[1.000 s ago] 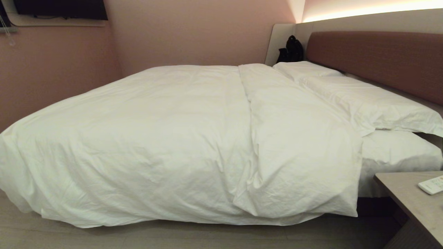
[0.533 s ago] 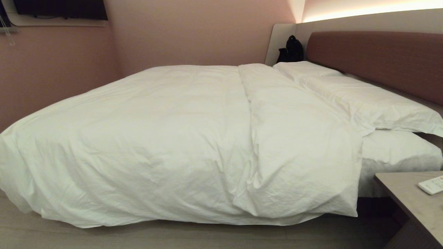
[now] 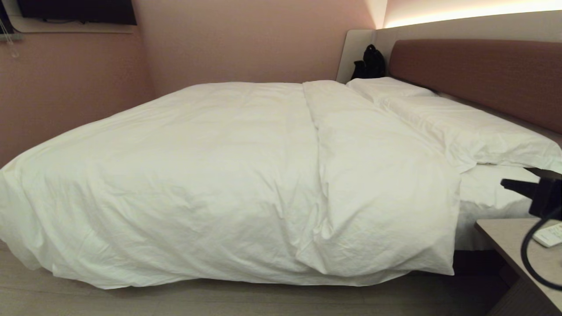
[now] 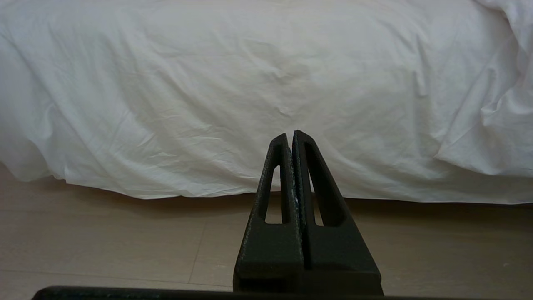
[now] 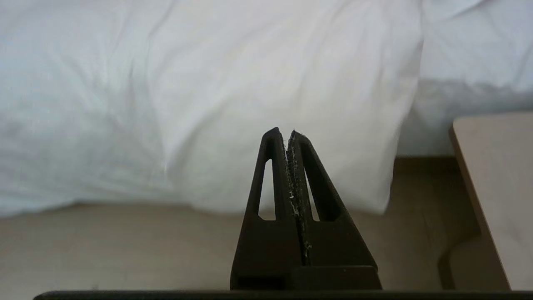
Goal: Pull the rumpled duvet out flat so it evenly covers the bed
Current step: Flatten the corners of the folded blanket
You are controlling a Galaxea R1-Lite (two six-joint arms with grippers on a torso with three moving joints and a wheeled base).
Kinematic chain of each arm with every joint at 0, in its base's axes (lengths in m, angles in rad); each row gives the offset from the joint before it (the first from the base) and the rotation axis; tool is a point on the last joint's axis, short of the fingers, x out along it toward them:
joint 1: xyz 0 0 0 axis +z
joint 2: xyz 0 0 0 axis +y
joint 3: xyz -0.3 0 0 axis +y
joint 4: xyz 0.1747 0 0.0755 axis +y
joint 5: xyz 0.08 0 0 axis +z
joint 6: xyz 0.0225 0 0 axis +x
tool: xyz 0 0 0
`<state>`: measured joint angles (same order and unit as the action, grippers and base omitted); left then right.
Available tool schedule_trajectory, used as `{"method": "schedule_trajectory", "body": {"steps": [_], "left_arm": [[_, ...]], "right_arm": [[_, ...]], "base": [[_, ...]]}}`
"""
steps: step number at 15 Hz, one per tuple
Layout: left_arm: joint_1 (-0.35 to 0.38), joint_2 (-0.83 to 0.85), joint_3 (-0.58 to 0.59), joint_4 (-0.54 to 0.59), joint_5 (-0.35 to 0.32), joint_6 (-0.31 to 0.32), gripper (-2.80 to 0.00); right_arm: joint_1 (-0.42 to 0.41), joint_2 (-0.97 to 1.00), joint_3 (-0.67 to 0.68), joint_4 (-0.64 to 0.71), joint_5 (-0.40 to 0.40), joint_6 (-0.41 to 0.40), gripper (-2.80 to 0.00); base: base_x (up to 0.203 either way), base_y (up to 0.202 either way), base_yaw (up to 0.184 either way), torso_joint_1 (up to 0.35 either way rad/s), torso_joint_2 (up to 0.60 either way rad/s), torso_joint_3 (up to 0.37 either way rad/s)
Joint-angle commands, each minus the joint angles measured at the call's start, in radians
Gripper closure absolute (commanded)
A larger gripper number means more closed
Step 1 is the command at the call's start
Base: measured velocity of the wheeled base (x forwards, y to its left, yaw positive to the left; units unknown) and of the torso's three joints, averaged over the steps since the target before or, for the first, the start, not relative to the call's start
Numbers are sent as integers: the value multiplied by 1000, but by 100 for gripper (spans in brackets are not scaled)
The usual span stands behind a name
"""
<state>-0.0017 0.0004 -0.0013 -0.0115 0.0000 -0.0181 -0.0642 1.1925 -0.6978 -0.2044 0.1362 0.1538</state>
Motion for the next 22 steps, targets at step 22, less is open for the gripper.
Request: {"method": "schedule_trajectory", "body": {"steps": [22], "left_arm": [[0,0,0,-1,0,0,0]], "right_arm": [[-265,800,-395,-135,327,-14,0]], "base": [[0,0,0,0,0,0]]}}
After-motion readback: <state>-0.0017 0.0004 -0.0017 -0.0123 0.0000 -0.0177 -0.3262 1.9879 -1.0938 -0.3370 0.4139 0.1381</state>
